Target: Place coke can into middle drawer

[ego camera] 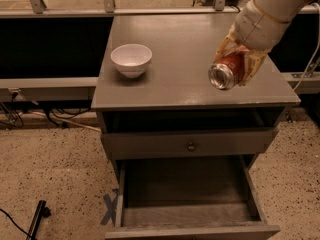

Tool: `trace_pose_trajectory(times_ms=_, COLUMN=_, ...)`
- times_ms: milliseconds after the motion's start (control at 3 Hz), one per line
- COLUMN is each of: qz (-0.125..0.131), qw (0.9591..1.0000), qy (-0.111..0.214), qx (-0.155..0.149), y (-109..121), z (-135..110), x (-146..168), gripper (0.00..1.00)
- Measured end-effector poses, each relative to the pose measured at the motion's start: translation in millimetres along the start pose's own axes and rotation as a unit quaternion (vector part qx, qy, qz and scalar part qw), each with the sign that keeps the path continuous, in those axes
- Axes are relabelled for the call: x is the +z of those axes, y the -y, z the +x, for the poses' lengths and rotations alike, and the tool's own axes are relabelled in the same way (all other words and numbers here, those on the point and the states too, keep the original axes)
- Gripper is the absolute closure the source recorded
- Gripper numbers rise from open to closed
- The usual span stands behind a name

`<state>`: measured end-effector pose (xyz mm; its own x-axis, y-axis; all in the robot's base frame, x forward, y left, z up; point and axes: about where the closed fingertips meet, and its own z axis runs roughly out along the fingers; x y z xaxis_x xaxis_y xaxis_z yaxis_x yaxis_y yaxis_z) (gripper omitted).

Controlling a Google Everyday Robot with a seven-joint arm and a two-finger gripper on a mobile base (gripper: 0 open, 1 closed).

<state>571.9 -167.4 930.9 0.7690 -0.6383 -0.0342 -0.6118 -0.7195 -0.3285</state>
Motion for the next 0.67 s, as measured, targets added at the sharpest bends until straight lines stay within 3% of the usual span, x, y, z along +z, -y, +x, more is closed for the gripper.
trace_pose_trajectory(times_ms=333, qz=0.034, qw=0.9924, qy=-0.042, qx=0.110, y=-35.1, z=-12.9, x=-34.4, gripper=1.00)
trace_pose_trajectory(times_ms=667, qz=0.027, qw=0.9865, qy=-0.041, qx=0.156, y=-44.8, z=-15.2, x=-25.1, gripper=1.00)
